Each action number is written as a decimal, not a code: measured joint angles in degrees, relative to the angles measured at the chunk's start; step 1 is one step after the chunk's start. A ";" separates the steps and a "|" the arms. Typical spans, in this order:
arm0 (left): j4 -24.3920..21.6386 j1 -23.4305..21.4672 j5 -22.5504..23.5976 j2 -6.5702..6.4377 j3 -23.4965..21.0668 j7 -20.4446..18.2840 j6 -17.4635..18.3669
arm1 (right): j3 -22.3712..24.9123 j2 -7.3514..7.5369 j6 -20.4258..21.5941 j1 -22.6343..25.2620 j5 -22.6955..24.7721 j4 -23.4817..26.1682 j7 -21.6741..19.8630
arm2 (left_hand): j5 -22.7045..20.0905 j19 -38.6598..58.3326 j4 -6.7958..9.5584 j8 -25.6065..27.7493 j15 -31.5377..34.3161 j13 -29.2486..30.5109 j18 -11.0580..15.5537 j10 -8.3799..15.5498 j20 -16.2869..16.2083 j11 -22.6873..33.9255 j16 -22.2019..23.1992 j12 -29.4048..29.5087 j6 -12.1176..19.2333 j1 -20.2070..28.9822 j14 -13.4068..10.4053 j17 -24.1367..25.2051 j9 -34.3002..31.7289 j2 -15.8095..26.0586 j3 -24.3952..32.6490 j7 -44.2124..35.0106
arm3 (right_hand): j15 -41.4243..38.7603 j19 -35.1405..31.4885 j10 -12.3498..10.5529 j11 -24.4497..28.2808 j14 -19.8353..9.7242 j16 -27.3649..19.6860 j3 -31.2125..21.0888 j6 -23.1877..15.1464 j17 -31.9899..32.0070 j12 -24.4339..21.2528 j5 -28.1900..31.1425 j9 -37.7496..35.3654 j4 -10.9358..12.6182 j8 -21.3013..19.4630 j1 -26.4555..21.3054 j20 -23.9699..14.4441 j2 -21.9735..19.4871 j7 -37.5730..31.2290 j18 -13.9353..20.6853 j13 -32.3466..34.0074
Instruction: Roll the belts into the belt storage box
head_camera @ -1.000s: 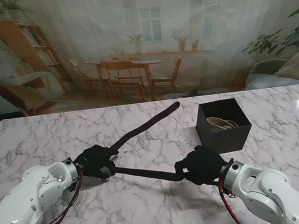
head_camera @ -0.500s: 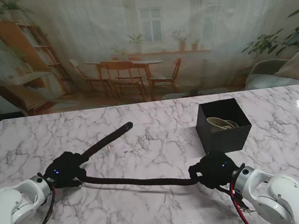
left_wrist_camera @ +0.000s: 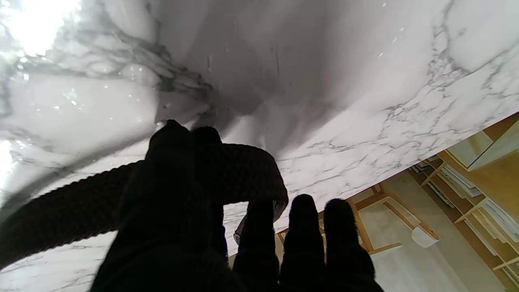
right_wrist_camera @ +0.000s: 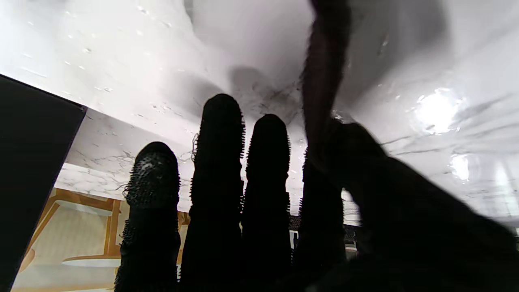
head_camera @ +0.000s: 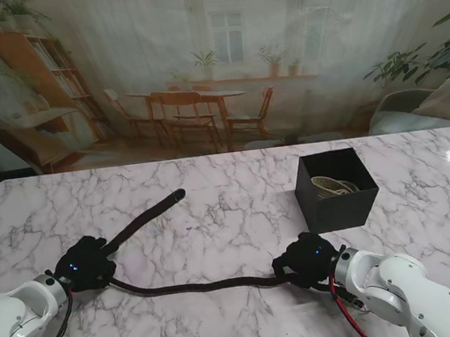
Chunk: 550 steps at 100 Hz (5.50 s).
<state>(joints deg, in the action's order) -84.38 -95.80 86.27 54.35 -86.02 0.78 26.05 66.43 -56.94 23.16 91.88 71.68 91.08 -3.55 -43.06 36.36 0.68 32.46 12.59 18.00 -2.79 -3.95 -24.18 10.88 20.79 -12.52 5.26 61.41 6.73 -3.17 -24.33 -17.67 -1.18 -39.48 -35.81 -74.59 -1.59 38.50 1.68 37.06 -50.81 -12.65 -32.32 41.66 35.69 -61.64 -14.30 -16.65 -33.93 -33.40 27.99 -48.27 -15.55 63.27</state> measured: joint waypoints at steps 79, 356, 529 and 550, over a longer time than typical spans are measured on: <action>1.46 2.06 0.13 -0.29 1.86 -0.12 -0.37 | 14.78 0.17 -1.85 14.49 12.15 12.37 -6.51 | -1.47 0.01 0.00 0.76 0.00 0.06 -0.03 0.00 -0.54 -0.04 0.41 -0.54 -0.60 0.00 -0.02 -0.03 -0.77 -0.52 -0.66 -1.82 | 10.17 10.62 7.87 -9.39 2.43 -7.55 6.23 -0.45 13.82 -11.68 1.06 26.70 8.28 -17.87 10.78 0.35 5.77 9.48 0.06 -21.98; -9.32 0.74 -11.28 3.29 5.99 6.21 -4.97 | 9.16 0.86 -9.60 6.86 11.25 -2.51 13.98 | 9.82 -0.23 0.00 -7.43 -0.31 0.72 -5.16 -4.15 -1.27 -3.76 0.57 -0.63 -6.89 -14.13 2.88 -0.12 -0.07 11.02 -0.48 27.27 | 15.79 11.28 -2.15 -2.34 -2.94 -11.28 -2.01 -2.19 7.04 -10.20 8.71 -10.13 1.78 -1.89 7.30 4.25 5.89 -5.48 -0.15 -4.45; -9.17 -0.12 -12.69 3.67 5.63 9.63 -5.45 | 18.39 -1.11 -8.55 13.97 13.43 4.16 20.20 | 9.82 -0.26 0.00 -7.23 -0.31 0.72 -5.16 -4.22 -1.39 -3.79 0.57 -1.26 -7.06 -13.42 3.23 -0.12 -0.08 11.79 -0.57 27.26 | 4.20 3.97 2.10 -0.64 4.23 -6.84 7.82 7.12 1.89 -10.39 -11.93 -5.86 8.92 5.15 11.73 4.91 -6.22 13.14 -4.21 4.44; -8.94 -0.21 -13.03 3.82 6.49 9.84 -6.15 | 20.73 1.57 -8.16 14.29 26.78 2.85 27.48 | 9.82 -0.25 0.00 -7.21 -0.31 0.72 -5.17 -4.28 -1.39 -3.79 0.57 -1.30 -7.07 -13.42 3.41 -0.11 -0.74 11.84 -0.57 27.26 | 11.38 8.14 0.33 -9.45 -0.20 -7.59 4.00 -6.19 5.94 -14.45 -18.72 6.92 8.92 5.20 10.33 4.83 -6.13 15.46 -3.33 -2.04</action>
<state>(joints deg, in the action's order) -93.33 -96.01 73.23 58.17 -79.53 10.62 19.90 87.17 -55.37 15.00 106.17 98.46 93.93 23.94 -33.24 36.10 0.68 25.25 12.27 18.72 -7.96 -8.23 -25.57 7.09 21.36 -13.82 -1.80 47.99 10.14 -3.28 -25.07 -5.84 -1.75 -12.22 -24.43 -66.45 -1.26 29.06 1.47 29.47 -46.81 -18.84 -26.39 27.21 16.97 -54.73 -5.38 -11.45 -23.60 -28.57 21.86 -32.81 -18.88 61.23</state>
